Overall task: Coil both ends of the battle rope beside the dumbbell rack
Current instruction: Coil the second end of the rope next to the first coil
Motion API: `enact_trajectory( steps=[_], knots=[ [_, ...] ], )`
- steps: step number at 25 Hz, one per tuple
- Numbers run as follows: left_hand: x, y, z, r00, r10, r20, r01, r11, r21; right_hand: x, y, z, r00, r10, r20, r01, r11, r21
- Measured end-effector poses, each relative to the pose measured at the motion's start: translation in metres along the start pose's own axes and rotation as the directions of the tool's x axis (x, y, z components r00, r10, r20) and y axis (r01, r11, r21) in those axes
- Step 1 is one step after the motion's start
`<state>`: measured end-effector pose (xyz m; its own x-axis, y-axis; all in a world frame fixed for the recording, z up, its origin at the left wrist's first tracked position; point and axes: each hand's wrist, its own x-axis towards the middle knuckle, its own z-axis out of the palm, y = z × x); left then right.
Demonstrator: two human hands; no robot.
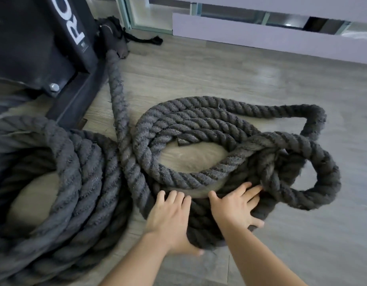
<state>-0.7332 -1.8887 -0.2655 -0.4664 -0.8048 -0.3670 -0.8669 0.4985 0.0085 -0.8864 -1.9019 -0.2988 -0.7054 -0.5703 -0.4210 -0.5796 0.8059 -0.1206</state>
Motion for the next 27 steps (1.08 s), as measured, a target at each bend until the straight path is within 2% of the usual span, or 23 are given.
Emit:
enact_trajectory(
  steps=[3,6,8,9,11,12,13,15,16,17,19,20,21,23,25,27],
  knots=[
    [0.030,0.023,-0.013,0.973,-0.226,-0.039,0.220,0.969,-0.111,0.052,-0.031,-0.024,0.976,-0.213,0.043,0.216,0.971,-0.105],
    [0.075,0.043,-0.026,0.910,-0.414,0.000,0.406,0.892,-0.196,0.102,-0.069,-0.059,0.896,-0.427,0.127,0.444,0.879,-0.176],
    [0.099,0.047,-0.032,0.879,-0.472,0.058,0.473,0.855,-0.213,0.109,-0.088,-0.064,0.870,-0.471,0.145,0.492,0.851,-0.186],
    [0.107,0.048,-0.035,0.873,-0.483,0.063,0.485,0.849,-0.210,0.101,-0.092,-0.060,0.893,-0.429,0.136,0.447,0.881,-0.158],
    [0.109,0.045,-0.036,0.900,-0.434,0.033,0.432,0.881,-0.195,0.077,-0.093,-0.047,0.950,-0.275,0.150,0.289,0.954,-0.079],
    [0.105,0.039,-0.036,0.927,-0.375,0.015,0.370,0.907,-0.203,0.069,-0.092,-0.039,0.956,-0.248,0.156,0.260,0.963,-0.064],
    [0.098,0.027,-0.038,0.960,-0.278,0.013,0.274,0.937,-0.218,0.066,-0.090,-0.033,0.955,-0.253,0.154,0.265,0.962,-0.062],
    [0.079,-0.016,-0.045,0.999,0.001,-0.054,-0.013,0.977,-0.214,0.070,-0.085,-0.028,0.948,-0.291,0.128,0.301,0.951,-0.075],
    [0.069,-0.045,-0.047,0.984,0.126,-0.127,-0.144,0.979,-0.143,0.073,-0.086,-0.028,0.946,-0.303,0.118,0.314,0.945,-0.088],
    [0.062,-0.074,-0.050,0.968,0.192,-0.162,-0.194,0.981,0.003,0.078,-0.087,-0.029,0.942,-0.316,0.112,0.328,0.939,-0.102],
    [0.057,-0.124,-0.051,0.986,0.144,-0.088,-0.120,0.965,0.233,0.086,-0.091,-0.031,0.930,-0.348,0.116,0.361,0.924,-0.125],
    [0.060,-0.138,-0.049,0.995,0.085,-0.043,-0.071,0.963,0.261,0.091,-0.095,-0.032,0.923,-0.368,0.116,0.382,0.914,-0.137],
    [0.066,-0.141,-0.046,0.999,0.027,-0.035,-0.017,0.969,0.245,0.098,-0.100,-0.034,0.915,-0.388,0.110,0.402,0.903,-0.153],
    [0.079,-0.126,-0.036,0.985,-0.090,-0.145,0.105,0.990,0.098,0.118,-0.111,-0.041,0.900,-0.425,0.096,0.436,0.878,-0.198],
    [0.096,-0.108,-0.031,0.942,-0.199,-0.270,0.203,0.979,-0.013,0.138,-0.123,-0.048,0.878,-0.468,0.101,0.479,0.845,-0.238],
    [0.111,-0.097,-0.032,0.903,-0.270,-0.335,0.273,0.961,-0.037,0.158,-0.138,-0.055,0.853,-0.511,0.107,0.520,0.812,-0.265]
  ],
)
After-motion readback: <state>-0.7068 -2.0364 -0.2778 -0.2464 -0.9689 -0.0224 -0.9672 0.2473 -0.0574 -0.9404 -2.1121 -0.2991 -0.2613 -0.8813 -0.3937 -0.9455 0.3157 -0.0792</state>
